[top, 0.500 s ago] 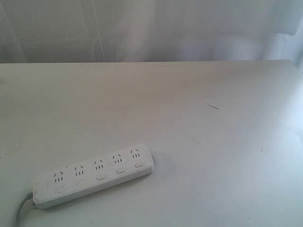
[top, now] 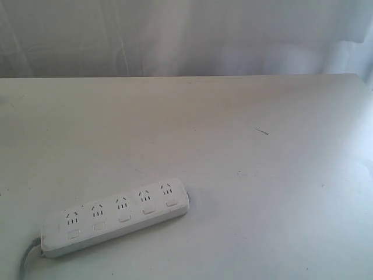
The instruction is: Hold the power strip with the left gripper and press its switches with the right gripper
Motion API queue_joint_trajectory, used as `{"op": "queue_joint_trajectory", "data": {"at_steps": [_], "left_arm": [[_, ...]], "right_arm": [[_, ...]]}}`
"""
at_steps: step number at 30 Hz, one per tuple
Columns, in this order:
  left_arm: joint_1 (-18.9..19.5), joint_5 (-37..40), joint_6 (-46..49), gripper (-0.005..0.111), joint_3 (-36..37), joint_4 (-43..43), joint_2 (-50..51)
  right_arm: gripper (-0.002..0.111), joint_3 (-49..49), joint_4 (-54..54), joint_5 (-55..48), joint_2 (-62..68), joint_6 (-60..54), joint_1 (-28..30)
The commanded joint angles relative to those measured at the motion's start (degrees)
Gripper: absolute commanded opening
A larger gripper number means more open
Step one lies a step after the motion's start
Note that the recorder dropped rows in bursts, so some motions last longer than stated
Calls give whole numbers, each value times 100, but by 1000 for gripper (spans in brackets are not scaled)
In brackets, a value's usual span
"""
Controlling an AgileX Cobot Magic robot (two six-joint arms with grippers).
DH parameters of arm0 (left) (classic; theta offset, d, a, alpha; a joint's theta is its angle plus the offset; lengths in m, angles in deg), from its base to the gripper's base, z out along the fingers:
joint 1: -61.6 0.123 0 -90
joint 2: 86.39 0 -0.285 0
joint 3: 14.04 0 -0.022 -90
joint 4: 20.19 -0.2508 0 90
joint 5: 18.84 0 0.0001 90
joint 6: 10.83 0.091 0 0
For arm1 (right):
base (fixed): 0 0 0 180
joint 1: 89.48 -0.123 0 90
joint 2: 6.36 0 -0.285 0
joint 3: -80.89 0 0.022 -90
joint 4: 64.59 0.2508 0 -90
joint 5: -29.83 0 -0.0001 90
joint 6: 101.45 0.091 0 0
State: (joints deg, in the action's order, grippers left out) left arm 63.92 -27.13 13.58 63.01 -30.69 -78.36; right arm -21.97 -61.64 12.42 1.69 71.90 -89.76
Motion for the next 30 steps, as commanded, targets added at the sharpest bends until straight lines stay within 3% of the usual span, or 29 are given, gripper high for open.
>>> {"op": "queue_joint_trajectory", "data": {"at_steps": [1, 6, 11, 13, 16, 26, 30], "left_arm": [[-32, -349, -94, 0, 17, -28, -25], [-32, -398, -2218, 0, 17, -28, -25], [-32, -458, -6352, 0, 17, -28, -25], [-32, -458, -7341, 0, 17, -28, -25], [-32, -549, -7706, 0, 17, -28, -25], [-32, -1629, -7695, 0, 17, -51, -25], [-32, -1718, -7695, 0, 17, -92, -25]], "right_arm": [[0, 8, -3, 30, -26, 8, 29], [0, 8, -3, 30, -26, 8, 29], [0, 8, -3, 30, -26, 8, 29], [0, 8, -3, 30, -26, 8, 29], [0, 8, -3, 30, -26, 8, 29], [0, 8, -3, 30, -26, 8, 29], [0, 8, -3, 30, -26, 8, 29]]}}
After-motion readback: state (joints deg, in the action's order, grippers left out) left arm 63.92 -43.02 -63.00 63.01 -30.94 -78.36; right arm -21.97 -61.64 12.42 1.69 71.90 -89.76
